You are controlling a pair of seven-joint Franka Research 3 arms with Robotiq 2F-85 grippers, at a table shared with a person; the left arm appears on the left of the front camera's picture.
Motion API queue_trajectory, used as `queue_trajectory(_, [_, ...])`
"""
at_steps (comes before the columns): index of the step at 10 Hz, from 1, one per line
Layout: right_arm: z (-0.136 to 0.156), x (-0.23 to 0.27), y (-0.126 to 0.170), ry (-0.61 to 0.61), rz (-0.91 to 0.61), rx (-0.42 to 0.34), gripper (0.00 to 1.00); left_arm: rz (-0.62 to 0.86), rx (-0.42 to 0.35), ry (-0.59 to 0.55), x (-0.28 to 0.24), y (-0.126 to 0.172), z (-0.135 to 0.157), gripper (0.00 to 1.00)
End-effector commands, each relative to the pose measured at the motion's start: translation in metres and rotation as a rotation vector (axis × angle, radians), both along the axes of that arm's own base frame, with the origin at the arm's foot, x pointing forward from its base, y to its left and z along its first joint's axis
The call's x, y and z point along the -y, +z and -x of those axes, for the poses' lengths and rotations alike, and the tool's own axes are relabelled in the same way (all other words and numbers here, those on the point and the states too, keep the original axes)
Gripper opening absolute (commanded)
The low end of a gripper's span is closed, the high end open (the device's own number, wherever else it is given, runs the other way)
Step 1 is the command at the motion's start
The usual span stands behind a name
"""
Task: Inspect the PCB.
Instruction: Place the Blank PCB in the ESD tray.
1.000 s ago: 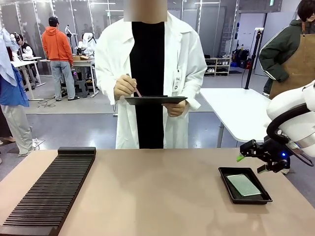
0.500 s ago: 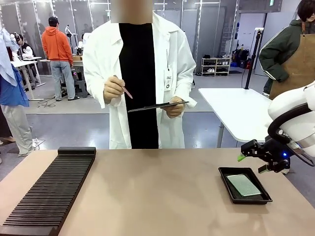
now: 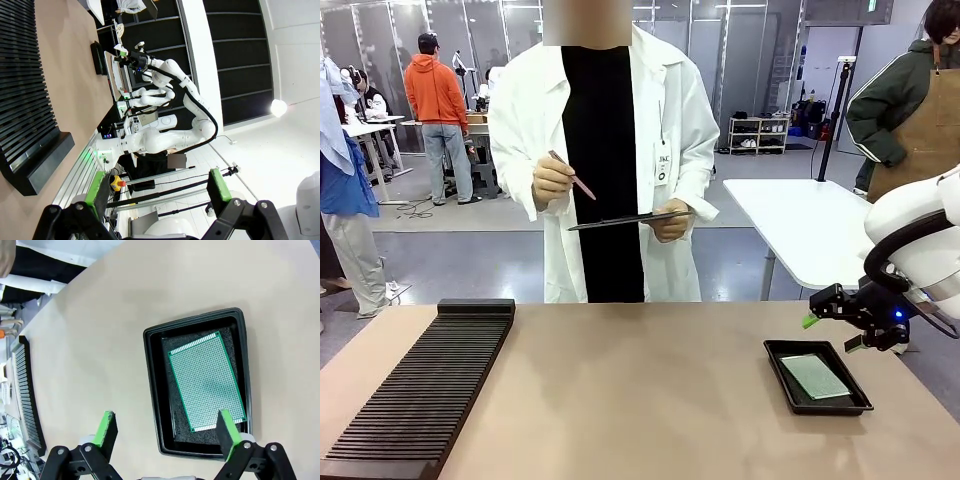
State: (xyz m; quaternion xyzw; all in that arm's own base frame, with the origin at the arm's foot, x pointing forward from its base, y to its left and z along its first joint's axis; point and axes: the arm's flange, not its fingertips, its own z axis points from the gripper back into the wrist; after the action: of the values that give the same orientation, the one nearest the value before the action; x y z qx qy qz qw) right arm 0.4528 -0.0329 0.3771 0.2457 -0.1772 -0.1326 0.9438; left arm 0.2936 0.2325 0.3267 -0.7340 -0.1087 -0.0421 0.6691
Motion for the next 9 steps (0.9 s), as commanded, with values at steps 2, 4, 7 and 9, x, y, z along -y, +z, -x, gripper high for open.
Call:
queue_trajectory(2, [0.011, 0.009, 0.03, 0.038, -0.103, -0.103, 1.0, -0.009, -0.012, 0.0, -0.003, 0.004, -0.002, 1.0])
queue_trajectory(4, [0.039, 0.029, 0.07, 0.098, -0.241, -0.136, 1.0, -0.009, -0.012, 0.0, -0.003, 0.004, -0.002, 1.0])
queue_trajectory(7, [0.08, 0.077, 0.099, 0.159, -0.397, -0.174, 1.0, -0.009, -0.012, 0.0, -0.003, 0.004, -0.002, 1.0])
queue_trajectory(9, [0.119, 0.115, 0.1, 0.223, -0.542, -0.183, 1.0, -0.009, -0.012, 0.0, -0.003, 0.004, -0.002, 1.0])
